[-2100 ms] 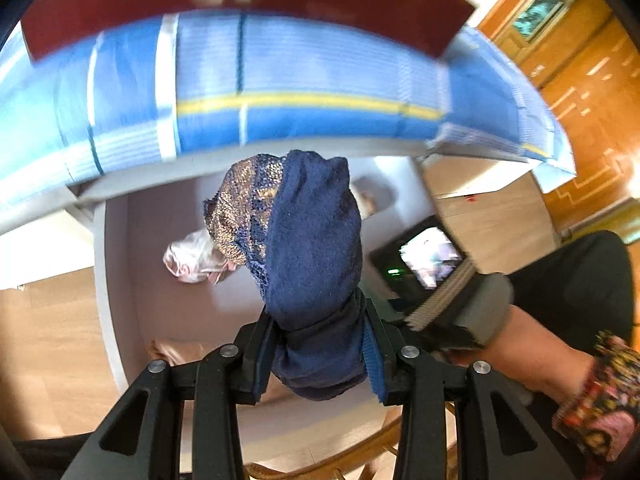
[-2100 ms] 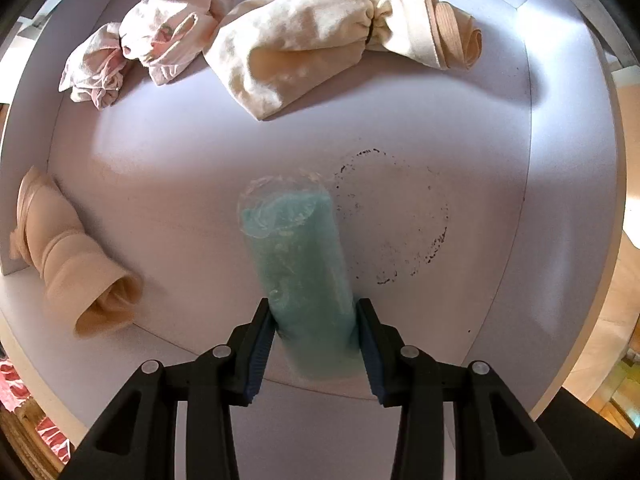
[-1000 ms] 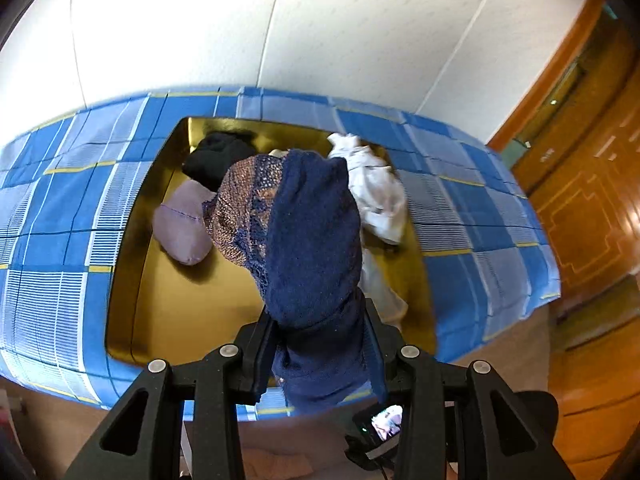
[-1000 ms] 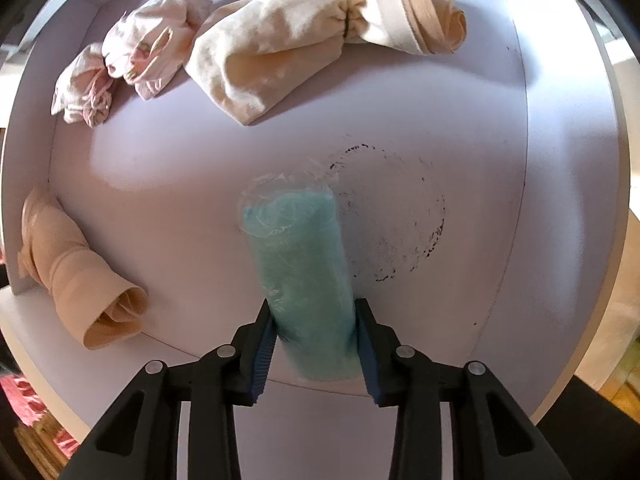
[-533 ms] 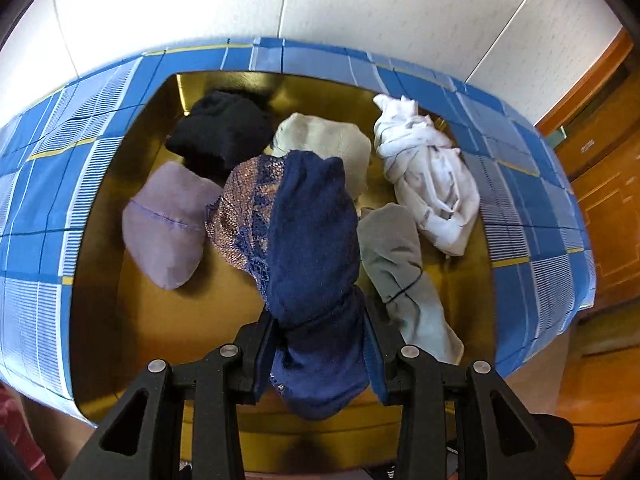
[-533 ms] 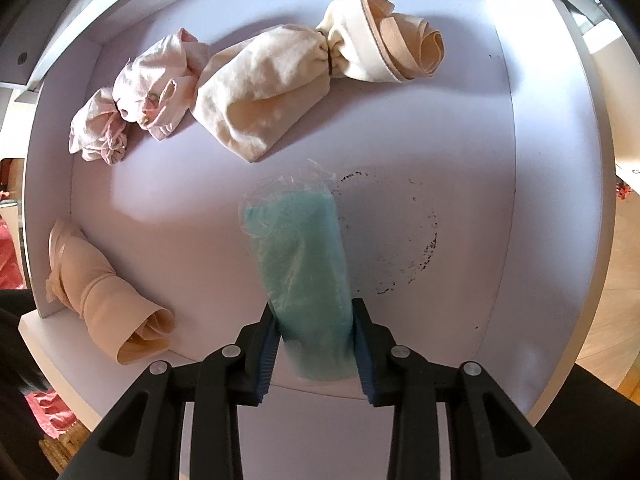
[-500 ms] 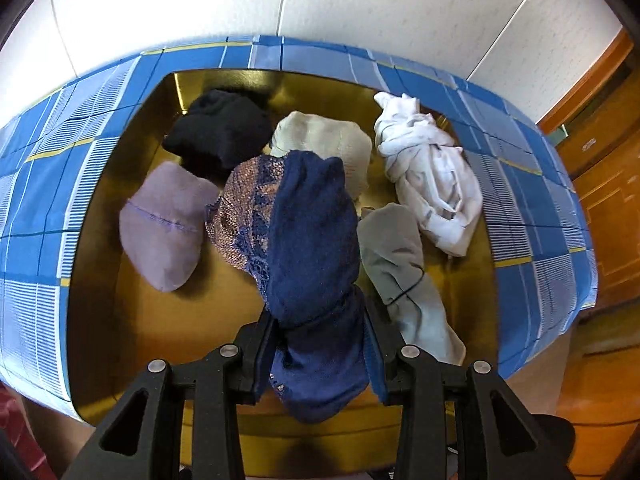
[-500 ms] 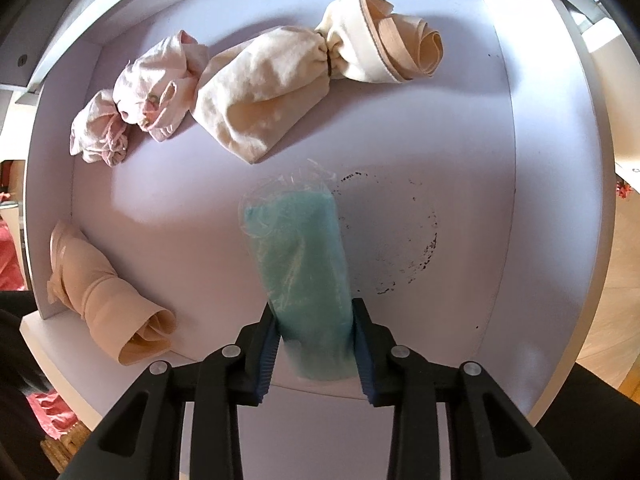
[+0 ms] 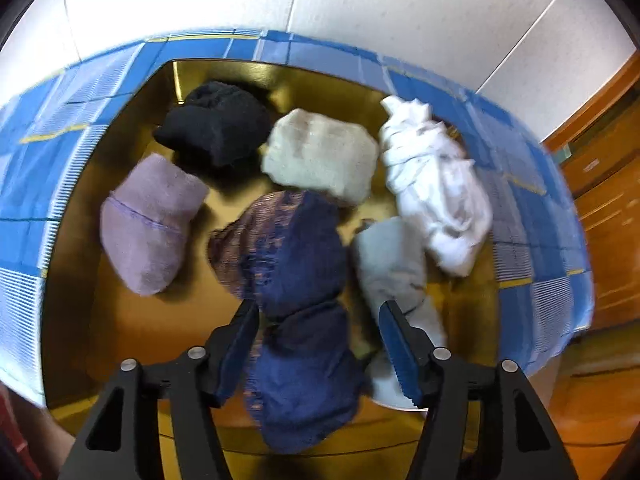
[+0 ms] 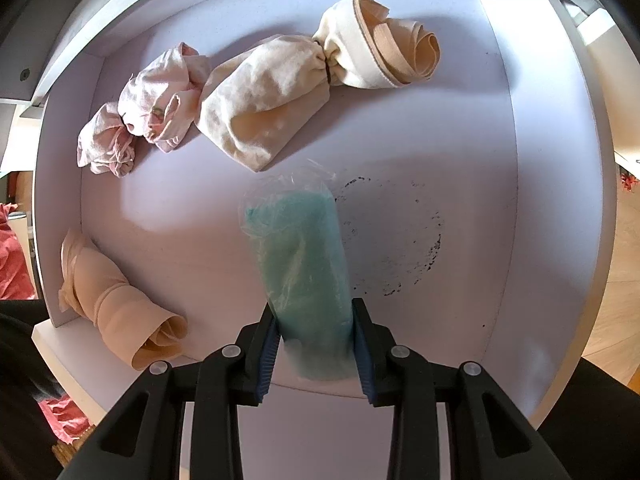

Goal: Organize soft objects
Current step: 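Lower the navy sock into the gold tray and open the left tool, then move the left tool back down over the drawer of clothes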

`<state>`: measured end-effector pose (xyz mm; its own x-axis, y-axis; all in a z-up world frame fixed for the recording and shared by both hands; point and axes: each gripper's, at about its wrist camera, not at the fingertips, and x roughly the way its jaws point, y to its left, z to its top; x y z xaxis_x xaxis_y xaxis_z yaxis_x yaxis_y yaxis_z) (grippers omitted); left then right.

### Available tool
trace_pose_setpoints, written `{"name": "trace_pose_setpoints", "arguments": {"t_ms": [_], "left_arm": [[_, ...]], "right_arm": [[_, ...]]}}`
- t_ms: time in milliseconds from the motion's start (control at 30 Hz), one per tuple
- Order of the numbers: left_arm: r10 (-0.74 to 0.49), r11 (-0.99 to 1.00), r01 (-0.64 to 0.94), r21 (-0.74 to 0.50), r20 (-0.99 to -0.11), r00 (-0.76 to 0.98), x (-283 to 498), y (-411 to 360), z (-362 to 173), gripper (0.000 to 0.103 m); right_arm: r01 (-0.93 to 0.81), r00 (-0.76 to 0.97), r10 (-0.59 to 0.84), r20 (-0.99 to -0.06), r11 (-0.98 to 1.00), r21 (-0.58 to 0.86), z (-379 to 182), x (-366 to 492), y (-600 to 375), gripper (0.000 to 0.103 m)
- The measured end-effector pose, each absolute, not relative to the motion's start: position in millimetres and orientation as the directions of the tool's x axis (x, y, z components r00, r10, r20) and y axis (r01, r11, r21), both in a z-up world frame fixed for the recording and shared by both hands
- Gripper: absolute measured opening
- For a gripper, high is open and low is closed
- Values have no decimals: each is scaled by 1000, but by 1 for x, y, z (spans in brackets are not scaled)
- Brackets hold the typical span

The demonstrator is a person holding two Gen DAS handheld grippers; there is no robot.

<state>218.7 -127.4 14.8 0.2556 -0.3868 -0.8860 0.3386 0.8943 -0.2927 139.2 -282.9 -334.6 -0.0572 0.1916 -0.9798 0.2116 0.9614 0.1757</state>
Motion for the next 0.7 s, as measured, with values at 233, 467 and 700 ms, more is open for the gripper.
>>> {"name": "trace_pose_setpoints", "arguments": {"t_ms": [233,467,700], "left_arm": [[-409,882,357,-307,-875,259,211,-128,21,74],[-354,907,355,-227,-868,349,195,-99,32,84],[-350,901,390,-189,-848,399,174,-84,39,85]], "right_arm": [[222,-45,190,-981,959,176,-326,138,-287,34],[227,-46,187,-981,959,172,-324,138,-290,33],[237,-50,180,-982,958,163,-329,136,-287,33]]}}
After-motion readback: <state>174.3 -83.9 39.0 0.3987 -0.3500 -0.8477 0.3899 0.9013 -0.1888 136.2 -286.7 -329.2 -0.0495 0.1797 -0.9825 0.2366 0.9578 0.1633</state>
